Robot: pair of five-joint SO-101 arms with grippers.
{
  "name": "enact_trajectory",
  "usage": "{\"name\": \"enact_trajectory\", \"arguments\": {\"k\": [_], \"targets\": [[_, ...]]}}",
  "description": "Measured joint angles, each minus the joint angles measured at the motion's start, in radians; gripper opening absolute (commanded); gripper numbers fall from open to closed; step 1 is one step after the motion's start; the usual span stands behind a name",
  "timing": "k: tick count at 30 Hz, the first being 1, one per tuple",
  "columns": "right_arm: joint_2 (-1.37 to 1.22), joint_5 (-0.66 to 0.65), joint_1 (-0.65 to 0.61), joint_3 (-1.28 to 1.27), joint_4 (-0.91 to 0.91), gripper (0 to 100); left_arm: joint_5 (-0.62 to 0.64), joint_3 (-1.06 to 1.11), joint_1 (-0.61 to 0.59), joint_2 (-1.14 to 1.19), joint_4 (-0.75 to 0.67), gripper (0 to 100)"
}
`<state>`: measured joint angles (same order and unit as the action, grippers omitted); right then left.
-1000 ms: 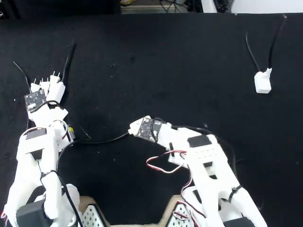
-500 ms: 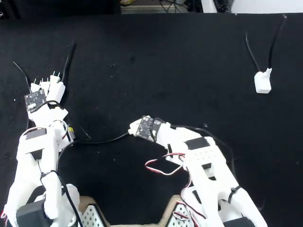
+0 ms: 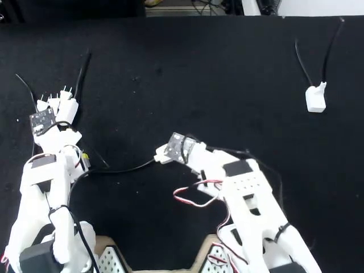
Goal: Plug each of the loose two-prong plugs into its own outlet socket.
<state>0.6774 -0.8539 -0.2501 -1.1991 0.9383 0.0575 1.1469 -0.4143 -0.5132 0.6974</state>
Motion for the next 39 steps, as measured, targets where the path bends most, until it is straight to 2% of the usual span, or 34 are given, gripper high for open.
{"name": "enact_trajectory", "arguments": {"k": [3, 7, 11, 18, 24, 28, 33, 39], "targets": [[0.063, 0.0, -0.046, 0.037, 0.106, 1.1, -0.003, 0.002, 0.0, 0.0, 0.0, 18], [0.172, 0.014, -0.091, 0.041, 0.141, 1.1, 0.0, 0.002, 0.0, 0.0, 0.012, 18], [0.298, 0.132, -0.193, 0.041, 0.12, 1.0, 0.0, 0.002, 0.0, -0.017, 0.034, 18], [0.374, 0.305, -0.404, -0.058, -0.14, 1.0, -0.003, 0.133, 0.005, -0.29, 0.04, 18], [0.374, 0.411, -0.45, -0.186, -0.466, 1.0, -0.003, 0.249, 0.008, -0.574, 0.04, 18], [0.374, 0.422, -0.486, -0.279, -0.64, 1.0, -0.003, 0.295, 0.009, -0.717, 0.058, 18], [0.374, 0.427, -0.539, -0.373, -0.832, 1.0, -0.003, 0.33, 0.074, -0.864, 0.12, 18], [0.374, 0.427, -0.585, -0.419, -0.919, 1.0, -0.003, 0.41, 0.14, -1.039, 0.129, 18]]}}
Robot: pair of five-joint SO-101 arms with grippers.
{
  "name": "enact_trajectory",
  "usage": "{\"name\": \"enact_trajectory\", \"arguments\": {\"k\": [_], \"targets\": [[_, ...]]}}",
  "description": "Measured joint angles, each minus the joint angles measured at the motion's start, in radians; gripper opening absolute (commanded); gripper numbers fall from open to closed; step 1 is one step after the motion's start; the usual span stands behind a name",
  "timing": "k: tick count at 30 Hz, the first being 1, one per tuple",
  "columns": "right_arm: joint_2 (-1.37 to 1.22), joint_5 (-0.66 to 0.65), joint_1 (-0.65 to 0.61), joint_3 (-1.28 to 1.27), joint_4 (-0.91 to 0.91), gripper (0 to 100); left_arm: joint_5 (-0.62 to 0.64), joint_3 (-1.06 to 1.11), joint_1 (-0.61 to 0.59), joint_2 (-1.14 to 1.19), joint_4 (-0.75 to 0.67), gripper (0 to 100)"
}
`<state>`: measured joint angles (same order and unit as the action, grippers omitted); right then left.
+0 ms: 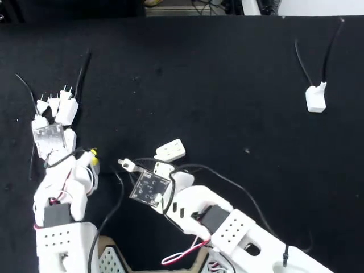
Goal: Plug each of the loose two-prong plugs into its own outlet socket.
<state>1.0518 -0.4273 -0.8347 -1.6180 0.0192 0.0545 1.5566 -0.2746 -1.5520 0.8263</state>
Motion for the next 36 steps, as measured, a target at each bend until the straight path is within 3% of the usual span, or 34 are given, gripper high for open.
{"name": "enact_trajectory", "arguments": {"k": [8, 26, 36], "targets": [[0.0, 0.086, -0.003, -0.014, -0.008, 1.0, 0.0, 0.055, 0.075, -0.255, 0.104, 18], [0.002, 0.123, -0.035, -0.034, -0.008, 1.0, 0.0, 0.046, 0.112, -0.256, 0.144, 18], [0.002, 0.123, -0.035, -0.048, -0.008, 1.0, 0.0, 0.006, 0.196, -0.258, 0.169, 18]]}}
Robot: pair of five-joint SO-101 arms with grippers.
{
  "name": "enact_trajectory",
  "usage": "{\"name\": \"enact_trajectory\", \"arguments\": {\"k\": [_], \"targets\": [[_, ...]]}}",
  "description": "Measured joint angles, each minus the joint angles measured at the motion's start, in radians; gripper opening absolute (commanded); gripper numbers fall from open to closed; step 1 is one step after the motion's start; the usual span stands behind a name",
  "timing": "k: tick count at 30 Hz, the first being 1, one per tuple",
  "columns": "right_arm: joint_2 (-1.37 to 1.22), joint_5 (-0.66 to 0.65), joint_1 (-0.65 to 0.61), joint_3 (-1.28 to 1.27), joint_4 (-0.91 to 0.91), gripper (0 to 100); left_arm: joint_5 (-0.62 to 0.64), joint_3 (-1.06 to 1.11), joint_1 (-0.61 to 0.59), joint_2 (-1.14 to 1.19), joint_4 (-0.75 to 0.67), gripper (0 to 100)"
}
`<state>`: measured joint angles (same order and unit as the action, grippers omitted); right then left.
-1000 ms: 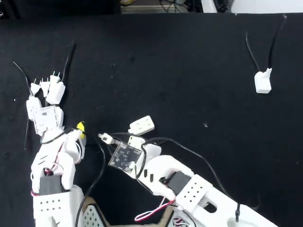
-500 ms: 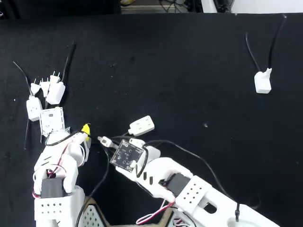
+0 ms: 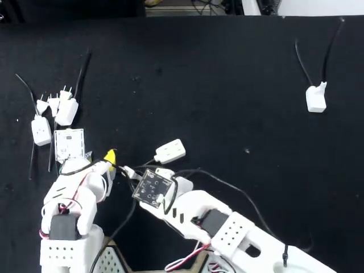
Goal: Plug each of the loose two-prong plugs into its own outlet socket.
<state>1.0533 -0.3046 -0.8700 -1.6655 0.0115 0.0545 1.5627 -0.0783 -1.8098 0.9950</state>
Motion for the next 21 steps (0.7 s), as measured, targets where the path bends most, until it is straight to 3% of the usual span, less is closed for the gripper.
{"name": "enact_trajectory", "arguments": {"k": [5, 11, 17, 21], "targets": [[0.0, 0.0, 0.0, -0.005, 0.0, 1.0, 0.0, -0.02, 0.005, 0.0, -0.02, 18], [0.0, 0.002, 0.0, -0.012, 0.0, 1.0, 0.0, -0.023, 0.018, 0.0, -0.158, 18], [0.0, 0.002, 0.0, -0.012, 0.0, 1.0, 0.0, 0.043, 0.158, 0.002, -0.192, 18], [0.0, 0.002, 0.0, -0.012, 0.0, 1.0, 0.0, 0.051, 0.176, 0.0, -0.193, 18]]}}
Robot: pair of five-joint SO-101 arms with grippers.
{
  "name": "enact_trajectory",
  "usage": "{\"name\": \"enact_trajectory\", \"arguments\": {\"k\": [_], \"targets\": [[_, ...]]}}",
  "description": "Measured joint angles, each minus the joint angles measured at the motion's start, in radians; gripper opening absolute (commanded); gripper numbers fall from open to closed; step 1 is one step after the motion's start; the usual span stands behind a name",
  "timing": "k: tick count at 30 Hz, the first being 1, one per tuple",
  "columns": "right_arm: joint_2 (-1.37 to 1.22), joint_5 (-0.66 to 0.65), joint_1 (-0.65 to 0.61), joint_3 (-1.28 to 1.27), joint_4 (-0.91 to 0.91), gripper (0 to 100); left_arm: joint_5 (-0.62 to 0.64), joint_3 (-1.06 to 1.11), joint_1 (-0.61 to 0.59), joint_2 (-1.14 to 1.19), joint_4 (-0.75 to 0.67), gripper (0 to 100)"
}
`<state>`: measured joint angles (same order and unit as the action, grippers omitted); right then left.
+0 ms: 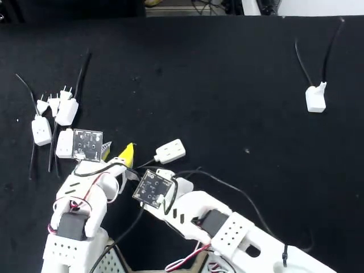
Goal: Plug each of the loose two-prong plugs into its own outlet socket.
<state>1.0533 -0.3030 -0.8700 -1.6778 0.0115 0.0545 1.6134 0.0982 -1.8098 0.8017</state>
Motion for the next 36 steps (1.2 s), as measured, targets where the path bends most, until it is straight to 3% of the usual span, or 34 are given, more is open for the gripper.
{"name": "enact_trajectory", "arguments": {"k": [15, 24, 32, 36], "targets": [[0.0, 0.0, -0.002, 0.0, 0.0, 1.0, -0.006, 0.044, -0.126, 0.0, -0.003, 18], [0.0, 0.0, -0.002, 0.0, 0.012, 1.0, -0.006, 0.014, -0.123, 0.0, -0.055, 18], [0.0, 0.0, -0.002, 0.0, 0.037, 1.0, -0.006, 0.043, -0.005, 0.002, -0.054, 18], [0.0, 0.0, -0.002, 0.0, 0.043, 1.0, -0.006, 0.055, -0.002, 0.002, -0.054, 18]]}}
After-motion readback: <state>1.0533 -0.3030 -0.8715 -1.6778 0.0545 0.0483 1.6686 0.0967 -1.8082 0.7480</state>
